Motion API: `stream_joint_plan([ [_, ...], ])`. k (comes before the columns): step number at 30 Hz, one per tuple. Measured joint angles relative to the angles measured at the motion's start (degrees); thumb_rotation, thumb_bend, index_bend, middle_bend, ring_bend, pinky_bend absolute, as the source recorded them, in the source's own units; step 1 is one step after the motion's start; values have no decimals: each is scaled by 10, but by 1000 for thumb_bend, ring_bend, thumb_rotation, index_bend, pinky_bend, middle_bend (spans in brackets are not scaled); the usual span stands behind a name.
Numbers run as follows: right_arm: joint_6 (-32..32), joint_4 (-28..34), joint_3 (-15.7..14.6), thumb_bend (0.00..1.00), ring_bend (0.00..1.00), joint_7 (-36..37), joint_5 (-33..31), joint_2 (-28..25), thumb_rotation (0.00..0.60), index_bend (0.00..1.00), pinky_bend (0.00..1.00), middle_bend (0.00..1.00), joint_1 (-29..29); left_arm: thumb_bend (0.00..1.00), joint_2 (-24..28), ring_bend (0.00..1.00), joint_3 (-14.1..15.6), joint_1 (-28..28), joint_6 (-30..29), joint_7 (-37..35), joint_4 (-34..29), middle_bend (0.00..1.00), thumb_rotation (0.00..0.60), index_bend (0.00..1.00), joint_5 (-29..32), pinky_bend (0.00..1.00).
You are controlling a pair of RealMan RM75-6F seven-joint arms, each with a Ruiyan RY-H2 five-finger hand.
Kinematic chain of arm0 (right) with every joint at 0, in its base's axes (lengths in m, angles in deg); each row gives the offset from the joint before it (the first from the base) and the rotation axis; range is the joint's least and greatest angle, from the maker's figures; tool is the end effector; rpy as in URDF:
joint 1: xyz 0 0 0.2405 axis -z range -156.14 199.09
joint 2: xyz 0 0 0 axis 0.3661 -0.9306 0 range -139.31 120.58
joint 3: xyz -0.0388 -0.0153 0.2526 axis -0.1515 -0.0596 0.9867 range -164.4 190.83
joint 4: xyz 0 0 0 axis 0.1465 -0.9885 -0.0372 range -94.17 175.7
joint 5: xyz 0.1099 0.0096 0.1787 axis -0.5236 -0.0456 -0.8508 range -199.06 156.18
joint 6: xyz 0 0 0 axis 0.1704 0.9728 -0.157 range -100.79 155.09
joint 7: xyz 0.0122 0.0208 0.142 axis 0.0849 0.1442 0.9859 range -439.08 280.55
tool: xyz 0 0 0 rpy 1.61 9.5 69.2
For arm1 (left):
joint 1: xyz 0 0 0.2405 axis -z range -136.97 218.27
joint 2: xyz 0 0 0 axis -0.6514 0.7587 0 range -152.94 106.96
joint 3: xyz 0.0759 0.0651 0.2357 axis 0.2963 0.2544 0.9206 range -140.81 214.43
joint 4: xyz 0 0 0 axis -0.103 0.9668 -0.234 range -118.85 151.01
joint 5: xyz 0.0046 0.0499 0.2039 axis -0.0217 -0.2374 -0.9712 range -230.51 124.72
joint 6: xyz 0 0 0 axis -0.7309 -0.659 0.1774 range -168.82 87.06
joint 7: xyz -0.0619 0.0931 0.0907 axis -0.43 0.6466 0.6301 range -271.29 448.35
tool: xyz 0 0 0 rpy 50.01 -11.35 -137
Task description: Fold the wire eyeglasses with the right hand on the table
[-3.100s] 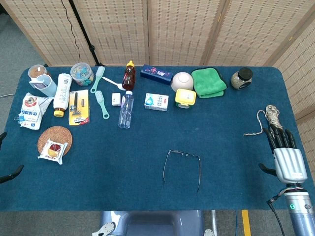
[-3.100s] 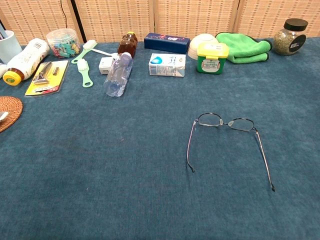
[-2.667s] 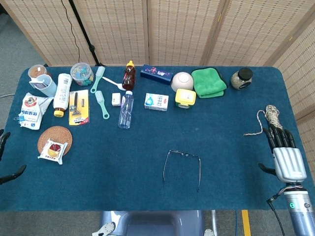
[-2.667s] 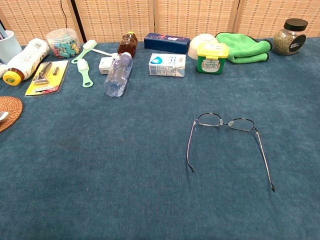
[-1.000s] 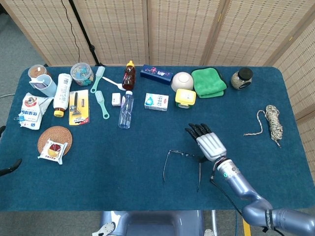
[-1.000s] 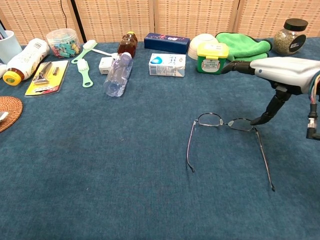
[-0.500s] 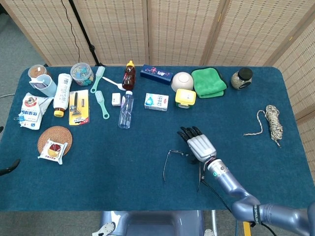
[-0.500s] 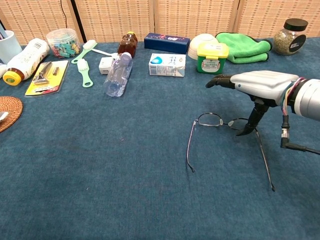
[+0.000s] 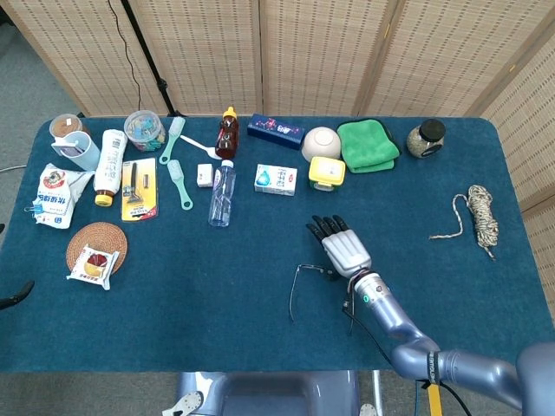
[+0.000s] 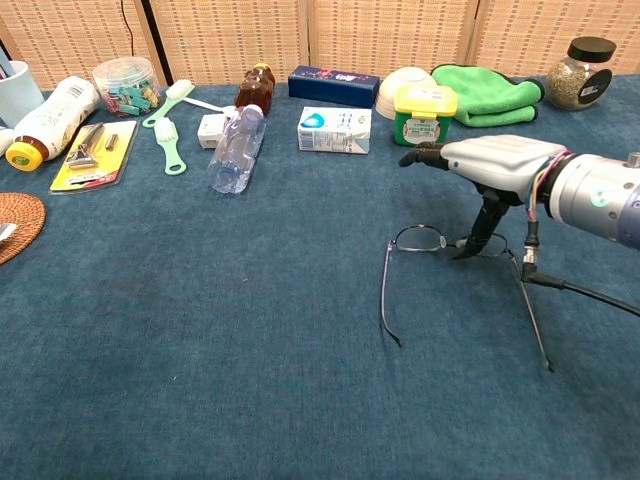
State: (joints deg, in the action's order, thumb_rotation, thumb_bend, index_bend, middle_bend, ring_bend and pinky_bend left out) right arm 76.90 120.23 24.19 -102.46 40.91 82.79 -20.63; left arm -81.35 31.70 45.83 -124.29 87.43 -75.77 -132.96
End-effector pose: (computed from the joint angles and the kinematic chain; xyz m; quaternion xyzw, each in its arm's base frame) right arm -0.1597 -0.3472 -0.0378 0.7633 -0.3764 0.3242 0.4130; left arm -0.3290 0.1911 0.2020 -0.5729 -0.3764 -0.3561 0.6350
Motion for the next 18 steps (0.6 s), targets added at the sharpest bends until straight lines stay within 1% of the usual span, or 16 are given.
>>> stream_joint_plan([
  [8, 2, -31, 1, 77, 0, -19, -17, 9, 600, 0, 0, 0, -10, 198, -3, 0, 0, 2, 5, -2, 4, 0, 441, 0, 1, 0],
  [18, 20, -67, 7, 102, 0, -18, -37, 11, 600, 0, 0, 0, -6, 198, -7, 0, -1, 9, 10, 2, 3, 0, 441, 0, -2, 0],
])
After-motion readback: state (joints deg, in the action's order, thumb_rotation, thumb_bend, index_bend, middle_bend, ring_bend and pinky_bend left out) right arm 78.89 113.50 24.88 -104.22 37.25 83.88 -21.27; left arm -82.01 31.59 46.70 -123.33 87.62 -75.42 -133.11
